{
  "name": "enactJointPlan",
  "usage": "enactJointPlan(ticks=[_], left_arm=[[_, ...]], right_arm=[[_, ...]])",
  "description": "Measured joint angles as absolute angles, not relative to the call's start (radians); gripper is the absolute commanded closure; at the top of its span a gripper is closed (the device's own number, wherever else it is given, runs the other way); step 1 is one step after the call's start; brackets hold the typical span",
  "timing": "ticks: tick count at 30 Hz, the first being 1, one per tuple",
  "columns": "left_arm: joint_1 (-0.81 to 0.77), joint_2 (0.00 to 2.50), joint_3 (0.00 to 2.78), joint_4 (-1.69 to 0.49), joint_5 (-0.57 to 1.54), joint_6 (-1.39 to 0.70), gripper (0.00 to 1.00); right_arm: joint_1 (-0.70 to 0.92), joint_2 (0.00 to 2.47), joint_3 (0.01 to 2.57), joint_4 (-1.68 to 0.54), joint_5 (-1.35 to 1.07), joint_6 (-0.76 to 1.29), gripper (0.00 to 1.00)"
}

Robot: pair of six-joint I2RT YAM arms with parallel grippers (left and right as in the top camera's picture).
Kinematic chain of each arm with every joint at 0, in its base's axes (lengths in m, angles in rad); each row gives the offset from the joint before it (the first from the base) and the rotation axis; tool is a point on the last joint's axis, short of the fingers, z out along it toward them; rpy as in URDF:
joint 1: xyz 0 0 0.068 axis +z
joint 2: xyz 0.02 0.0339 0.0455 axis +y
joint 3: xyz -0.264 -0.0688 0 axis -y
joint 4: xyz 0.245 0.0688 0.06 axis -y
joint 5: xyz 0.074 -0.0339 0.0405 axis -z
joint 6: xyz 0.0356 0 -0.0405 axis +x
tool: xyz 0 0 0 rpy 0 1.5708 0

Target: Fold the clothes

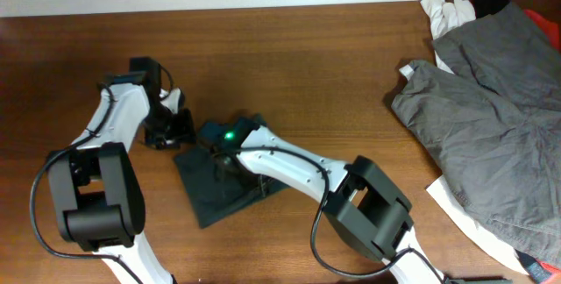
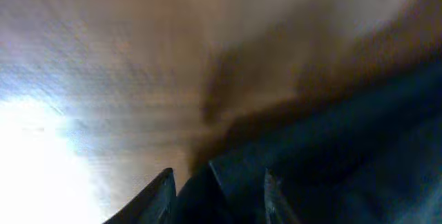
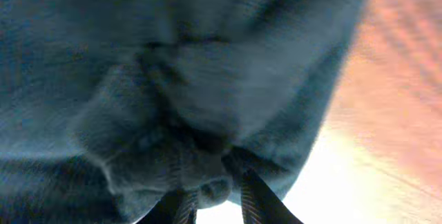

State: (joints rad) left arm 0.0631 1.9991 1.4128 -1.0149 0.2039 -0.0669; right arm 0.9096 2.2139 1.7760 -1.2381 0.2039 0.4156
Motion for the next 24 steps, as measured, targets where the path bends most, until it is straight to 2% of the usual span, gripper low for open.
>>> enactJointPlan(ticks=[4, 6, 18, 24], left_arm=[[0.059, 1.999, 1.318, -1.018, 0.194, -0.064, 0.84], [0.059, 1.999, 1.275, -1.039, 0.199, -0.066, 0.87], [0.059, 1.99, 1.249, -1.045, 0.212, -0.072, 0.87], [0.059, 1.986, 1.247, -1.03, 0.215, -0.072, 0.86]], right_arm=[[0.849, 2.214, 1.776, -1.23, 0.309, 0.397, 0.74], [0.813, 2.214, 1.776, -1.215, 0.353, 0.366, 0.75], [0.72, 2.214, 1.776, -1.253, 0.369, 0.302, 0.73], [0.73, 2.151, 1.787, -1.25, 0.155, 0.109, 0.6]])
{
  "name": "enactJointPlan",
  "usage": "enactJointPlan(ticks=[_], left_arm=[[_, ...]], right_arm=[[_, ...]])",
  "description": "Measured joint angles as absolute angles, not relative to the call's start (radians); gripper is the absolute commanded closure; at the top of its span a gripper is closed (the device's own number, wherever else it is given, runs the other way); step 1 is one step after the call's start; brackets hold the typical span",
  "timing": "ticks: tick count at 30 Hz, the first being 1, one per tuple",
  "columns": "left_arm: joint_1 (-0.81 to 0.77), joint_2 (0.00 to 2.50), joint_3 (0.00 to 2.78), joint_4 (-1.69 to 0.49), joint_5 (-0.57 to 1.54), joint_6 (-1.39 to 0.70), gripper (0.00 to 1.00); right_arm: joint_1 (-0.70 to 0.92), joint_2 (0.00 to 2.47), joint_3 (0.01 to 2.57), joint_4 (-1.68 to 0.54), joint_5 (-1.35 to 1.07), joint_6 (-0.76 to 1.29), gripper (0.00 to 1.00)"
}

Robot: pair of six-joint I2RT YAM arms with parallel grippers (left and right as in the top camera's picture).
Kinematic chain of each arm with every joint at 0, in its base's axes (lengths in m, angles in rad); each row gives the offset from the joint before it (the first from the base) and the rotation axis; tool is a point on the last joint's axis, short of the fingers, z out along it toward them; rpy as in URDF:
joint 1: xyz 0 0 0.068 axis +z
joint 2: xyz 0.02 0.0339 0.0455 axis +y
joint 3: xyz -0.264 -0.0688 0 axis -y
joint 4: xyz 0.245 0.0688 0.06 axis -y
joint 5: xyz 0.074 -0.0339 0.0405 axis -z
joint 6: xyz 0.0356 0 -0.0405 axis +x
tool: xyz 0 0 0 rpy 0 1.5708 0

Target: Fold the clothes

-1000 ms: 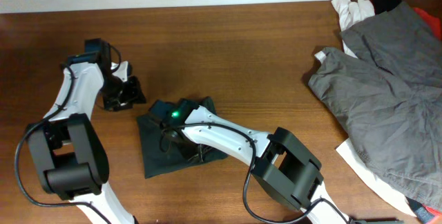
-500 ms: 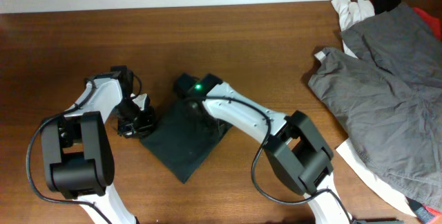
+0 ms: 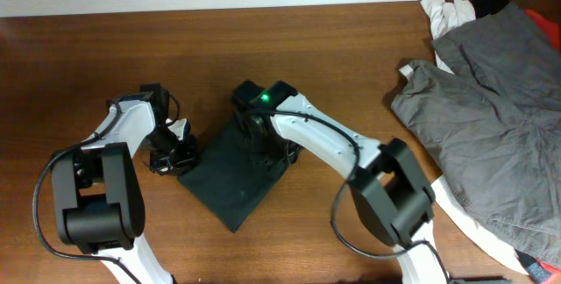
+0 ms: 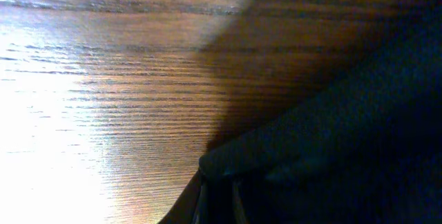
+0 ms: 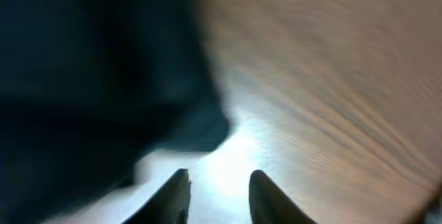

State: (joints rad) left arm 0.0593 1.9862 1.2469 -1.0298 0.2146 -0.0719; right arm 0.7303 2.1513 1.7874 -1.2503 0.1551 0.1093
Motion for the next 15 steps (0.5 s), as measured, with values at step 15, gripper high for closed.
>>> enactJointPlan(ticks=[15], left_arm=[[0.059, 1.985, 1.247, -1.024, 0.226, -0.072, 0.82]], right_arm=[[0.783, 2.066, 1.761, -1.149, -0.099, -0.236, 0.43]])
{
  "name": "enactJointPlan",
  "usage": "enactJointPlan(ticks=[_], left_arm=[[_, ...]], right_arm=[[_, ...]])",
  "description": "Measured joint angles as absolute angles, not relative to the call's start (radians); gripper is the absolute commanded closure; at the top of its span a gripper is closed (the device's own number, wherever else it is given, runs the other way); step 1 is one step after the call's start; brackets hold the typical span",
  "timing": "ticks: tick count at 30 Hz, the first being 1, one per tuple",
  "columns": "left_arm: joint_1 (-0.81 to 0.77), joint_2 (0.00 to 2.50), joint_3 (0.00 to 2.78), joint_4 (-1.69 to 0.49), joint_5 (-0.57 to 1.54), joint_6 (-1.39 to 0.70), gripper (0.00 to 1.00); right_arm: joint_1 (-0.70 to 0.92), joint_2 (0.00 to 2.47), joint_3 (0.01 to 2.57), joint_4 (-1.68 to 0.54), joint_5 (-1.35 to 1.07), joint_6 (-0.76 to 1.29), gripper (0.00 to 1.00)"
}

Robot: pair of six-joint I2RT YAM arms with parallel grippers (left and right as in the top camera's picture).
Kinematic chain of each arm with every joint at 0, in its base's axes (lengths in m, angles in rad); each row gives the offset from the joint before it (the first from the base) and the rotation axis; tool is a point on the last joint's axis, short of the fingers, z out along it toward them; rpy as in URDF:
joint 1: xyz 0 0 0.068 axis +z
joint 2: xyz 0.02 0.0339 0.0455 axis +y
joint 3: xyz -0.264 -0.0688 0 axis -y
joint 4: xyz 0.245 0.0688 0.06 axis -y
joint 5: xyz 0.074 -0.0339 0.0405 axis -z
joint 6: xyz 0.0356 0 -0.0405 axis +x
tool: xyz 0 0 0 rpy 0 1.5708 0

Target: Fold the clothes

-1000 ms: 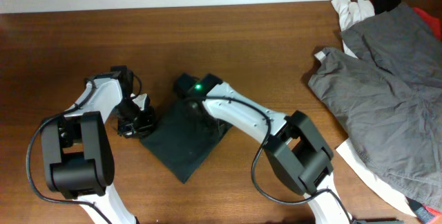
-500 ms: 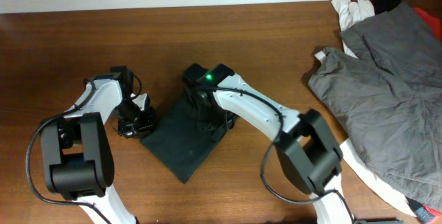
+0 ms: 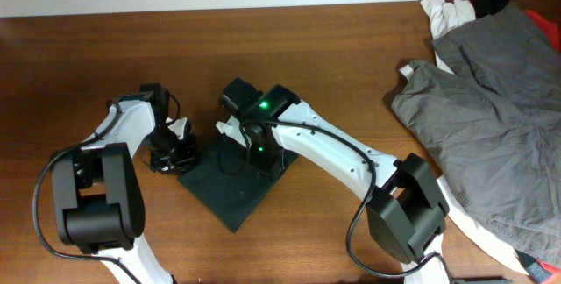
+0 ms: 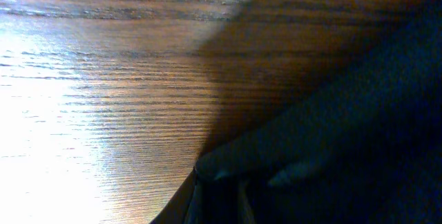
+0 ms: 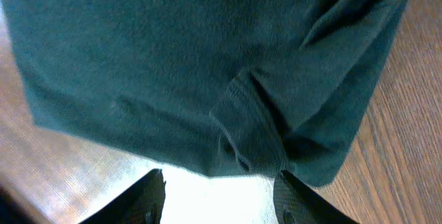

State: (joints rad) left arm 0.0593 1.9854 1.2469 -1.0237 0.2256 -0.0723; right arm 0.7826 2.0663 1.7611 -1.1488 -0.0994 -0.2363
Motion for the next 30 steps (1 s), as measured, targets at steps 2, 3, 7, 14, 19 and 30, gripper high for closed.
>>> enactJointPlan(ticks=[2, 3, 7, 14, 19, 30], left_arm=[[0.059, 1.985, 1.247, -1.024, 0.226, -0.072, 0.82], [0.059, 1.985, 1.247, -1.024, 0.226, -0.072, 0.82], [0.059, 1.985, 1.247, -1.023, 0.227, -0.072, 0.82], [0.059, 1.985, 1.247, -1.023, 0.228, -0.072, 0.82], [0.059, 1.985, 1.247, -1.023, 0.228, -0.072, 0.82], [0.059, 1.985, 1.247, -1.023, 0.229, -0.072, 0.81]], right_arm=[[0.783, 2.068, 1.74, -1.114, -0.096, -0.24, 0.41], [0.783, 2.068, 1.728, -1.092, -0.091, -0.243, 0.41], [0.783, 2.075, 1.675, -1.037, -0.054, -0.248, 0.46], [0.783, 2.081, 1.62, -1.017, 0.007, -0.251, 0.87], [0.779, 2.081, 1.617, -0.982, 0.091, -0.179, 0.96], [0.624, 2.081, 1.617, -0.999, 0.192, 0.084, 0.56]])
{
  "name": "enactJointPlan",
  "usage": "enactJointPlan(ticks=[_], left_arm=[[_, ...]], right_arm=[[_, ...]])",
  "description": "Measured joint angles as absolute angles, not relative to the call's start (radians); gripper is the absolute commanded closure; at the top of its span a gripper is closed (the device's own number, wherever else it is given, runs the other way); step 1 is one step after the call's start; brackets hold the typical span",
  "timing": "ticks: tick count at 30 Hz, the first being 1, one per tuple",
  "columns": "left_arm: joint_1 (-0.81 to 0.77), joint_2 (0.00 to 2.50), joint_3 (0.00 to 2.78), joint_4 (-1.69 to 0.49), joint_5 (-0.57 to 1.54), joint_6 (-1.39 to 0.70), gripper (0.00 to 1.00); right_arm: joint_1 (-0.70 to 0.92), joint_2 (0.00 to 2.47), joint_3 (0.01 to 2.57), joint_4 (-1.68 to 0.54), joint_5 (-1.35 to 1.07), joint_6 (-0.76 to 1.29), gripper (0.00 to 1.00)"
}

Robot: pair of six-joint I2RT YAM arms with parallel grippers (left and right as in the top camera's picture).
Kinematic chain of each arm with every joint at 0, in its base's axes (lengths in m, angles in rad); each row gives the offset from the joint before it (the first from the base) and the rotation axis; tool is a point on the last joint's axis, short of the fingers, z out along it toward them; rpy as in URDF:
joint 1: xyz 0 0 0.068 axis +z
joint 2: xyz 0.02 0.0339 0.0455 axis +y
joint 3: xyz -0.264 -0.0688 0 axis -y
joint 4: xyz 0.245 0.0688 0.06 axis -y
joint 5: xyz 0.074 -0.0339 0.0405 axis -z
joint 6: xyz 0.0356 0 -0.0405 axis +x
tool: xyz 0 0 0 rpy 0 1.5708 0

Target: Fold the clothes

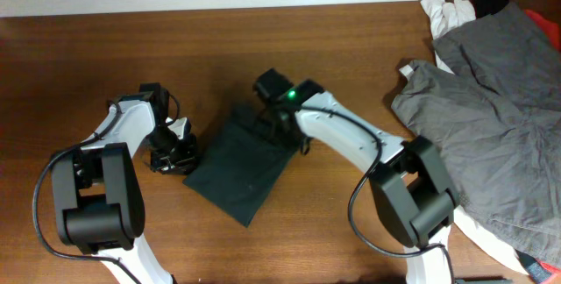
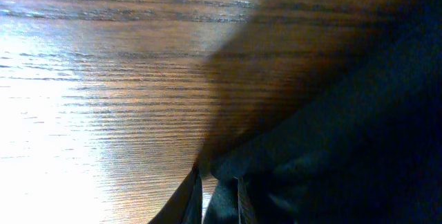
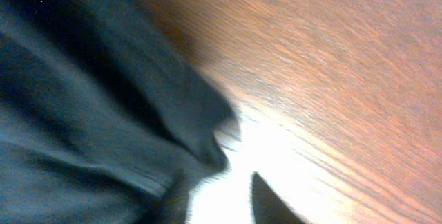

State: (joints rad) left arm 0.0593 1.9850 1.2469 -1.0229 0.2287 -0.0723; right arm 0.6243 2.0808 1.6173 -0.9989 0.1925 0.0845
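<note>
A dark teal garment [image 1: 241, 170] lies folded into a slanted oblong on the wooden table [image 1: 351, 39]. My left gripper [image 1: 175, 154] sits at its left corner, shut on the cloth edge. In the left wrist view the cloth [image 2: 345, 127] runs down between the nearly closed fingers of the left gripper [image 2: 215, 196]. My right gripper [image 1: 285, 126] is low at the garment's upper right edge. In the right wrist view the right gripper [image 3: 217, 196] is open over bare table, with the cloth [image 3: 83, 113] lapping its left finger.
A heap of grey clothes [image 1: 491, 100] fills the right side of the table. A white cloth [image 1: 443, 12] and a black item lie at its far end. Both arms reach in from the near edge.
My right gripper has moved from over the garment's upper left part to its upper right edge, still open. The garment looks a little narrower. The left gripper holds the same corner.
At first my right gripper was shut on a bunched fold in the middle of the garment, the left one at its left corner. Then the garment lay folded over and the right gripper was open. It was over the cloth after that, and now sits at the upper right edge.
</note>
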Motion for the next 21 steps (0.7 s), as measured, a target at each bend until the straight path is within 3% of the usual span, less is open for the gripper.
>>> enactJointPlan(ticks=[15, 21], left_arm=[[0.065, 1.969, 1.277, -1.019, 0.205, -0.072, 0.77], [0.073, 1.832, 1.39, -1.008, 0.191, -0.075, 0.75]], right_arm=[[0.59, 2.069, 1.617, -1.055, 0.198, 0.147, 0.55], [0.59, 1.939, 1.617, -1.06, 0.198, 0.157, 0.53]])
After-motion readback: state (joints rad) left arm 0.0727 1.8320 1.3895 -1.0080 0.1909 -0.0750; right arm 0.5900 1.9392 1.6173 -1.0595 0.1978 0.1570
